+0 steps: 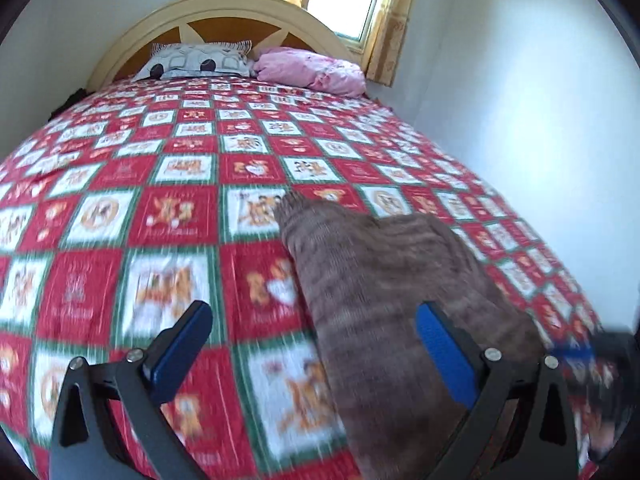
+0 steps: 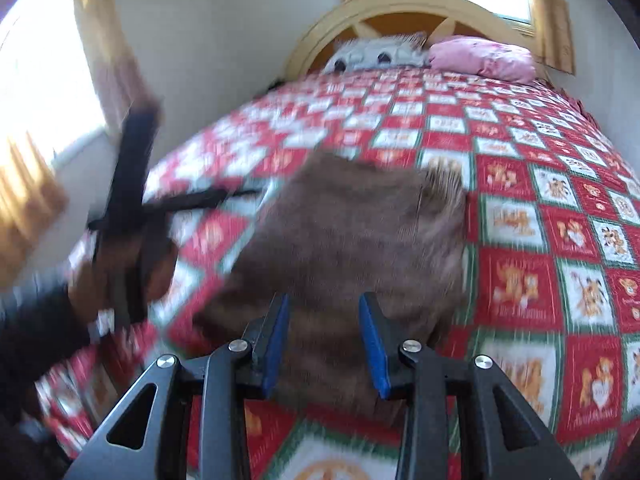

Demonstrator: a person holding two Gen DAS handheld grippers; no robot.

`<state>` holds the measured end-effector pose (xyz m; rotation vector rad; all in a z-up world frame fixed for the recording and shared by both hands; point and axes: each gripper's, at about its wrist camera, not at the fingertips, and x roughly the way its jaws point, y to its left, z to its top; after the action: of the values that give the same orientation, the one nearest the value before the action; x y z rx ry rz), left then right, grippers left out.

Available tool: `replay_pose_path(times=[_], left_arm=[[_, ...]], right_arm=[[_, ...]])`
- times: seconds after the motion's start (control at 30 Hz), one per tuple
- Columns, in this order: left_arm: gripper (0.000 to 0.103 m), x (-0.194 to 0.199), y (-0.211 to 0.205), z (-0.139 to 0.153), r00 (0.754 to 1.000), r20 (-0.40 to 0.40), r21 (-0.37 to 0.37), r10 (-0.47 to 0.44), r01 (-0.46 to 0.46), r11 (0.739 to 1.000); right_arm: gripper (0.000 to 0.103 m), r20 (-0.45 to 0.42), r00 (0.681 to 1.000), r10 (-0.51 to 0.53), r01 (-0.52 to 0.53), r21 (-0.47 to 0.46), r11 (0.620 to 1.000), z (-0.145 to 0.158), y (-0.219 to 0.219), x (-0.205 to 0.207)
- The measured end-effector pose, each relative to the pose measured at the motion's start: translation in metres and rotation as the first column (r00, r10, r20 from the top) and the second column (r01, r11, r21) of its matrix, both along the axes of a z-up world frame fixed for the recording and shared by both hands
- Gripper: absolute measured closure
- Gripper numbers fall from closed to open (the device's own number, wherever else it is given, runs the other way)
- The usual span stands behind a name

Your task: Fold small clothes

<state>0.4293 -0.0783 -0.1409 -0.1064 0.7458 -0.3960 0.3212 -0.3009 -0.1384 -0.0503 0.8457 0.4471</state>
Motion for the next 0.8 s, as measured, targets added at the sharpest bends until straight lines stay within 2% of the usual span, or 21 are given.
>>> replay_pose_path(times=[0.07,0.1,0.13,0.17,0.23,0.27,0.4,0.47,0.53,0.63,0.7,0.8], left_arm=[[0.0,0.015,-0.01,-0.009,1.0,-0.012,0.062,0.012,-0.011,0.998],[0.0,0.021,-0.013,-0.016,0.999,-0.019,0.118,0.043,-0.04,0.992],[0.0,0.03,-0.014,-0.025,0.997,-0.04,0.163,0.07,-0.063,0.985],[0.0,0.04,-0.013,-0.039,0.992,-0.092,0.175,0.088,-0.071,0.982],[0.0,0.042,-0.003,-0.048,0.988,-0.13,0.094,0.086,-0.074,0.993],[0.0,0.042,0.001,-0.049,0.988,-0.13,0.077,0.085,-0.076,0.994],[0.0,0.036,0.004,-0.047,0.988,-0.128,0.081,0.082,-0.072,0.994],[0.0,0.023,0.009,-0.041,0.989,-0.117,0.079,0.092,-0.083,0.993],[0.0,0.008,0.009,-0.034,0.989,-0.099,0.072,0.106,-0.099,0.992],[0.0,-0.017,0.013,-0.024,0.993,-0.083,0.017,0.089,-0.087,0.996],[0.0,-0.034,0.01,-0.024,0.995,-0.077,0.006,0.07,-0.07,0.998],[0.0,-0.046,-0.001,-0.033,0.992,-0.123,0.018,0.04,-0.038,0.999]], right_arm=[[0.066,-0.024,0.998,-0.057,0.054,-0.093,0.994,-0.018,-0.001,-0.006],[0.066,-0.056,0.995,-0.083,0.078,-0.097,0.992,-0.028,-0.006,-0.006],[0.066,-0.077,0.992,-0.096,0.093,-0.046,0.995,-0.034,-0.013,-0.007],[0.066,-0.081,0.99,-0.112,0.112,-0.004,0.994,-0.038,-0.018,-0.009],[0.066,-0.079,0.988,-0.134,0.136,0.023,0.99,-0.042,-0.021,-0.013],[0.066,-0.07,0.988,-0.136,0.138,0.017,0.99,-0.043,-0.019,-0.015],[0.065,-0.052,0.989,-0.142,0.142,0.003,0.99,-0.04,-0.017,-0.02],[0.065,-0.033,0.989,-0.142,0.143,0.012,0.99,-0.028,-0.017,-0.021],[0.065,0.026,0.988,-0.149,0.148,0.029,0.988,-0.012,-0.017,-0.024],[0.065,0.133,0.982,-0.135,0.131,0.037,0.991,0.01,-0.013,-0.026],[0.065,0.138,0.983,-0.121,0.12,0.019,0.993,0.015,-0.004,-0.013],[0.065,0.108,0.987,-0.116,0.113,0.032,0.993,0.012,0.004,0.008]])
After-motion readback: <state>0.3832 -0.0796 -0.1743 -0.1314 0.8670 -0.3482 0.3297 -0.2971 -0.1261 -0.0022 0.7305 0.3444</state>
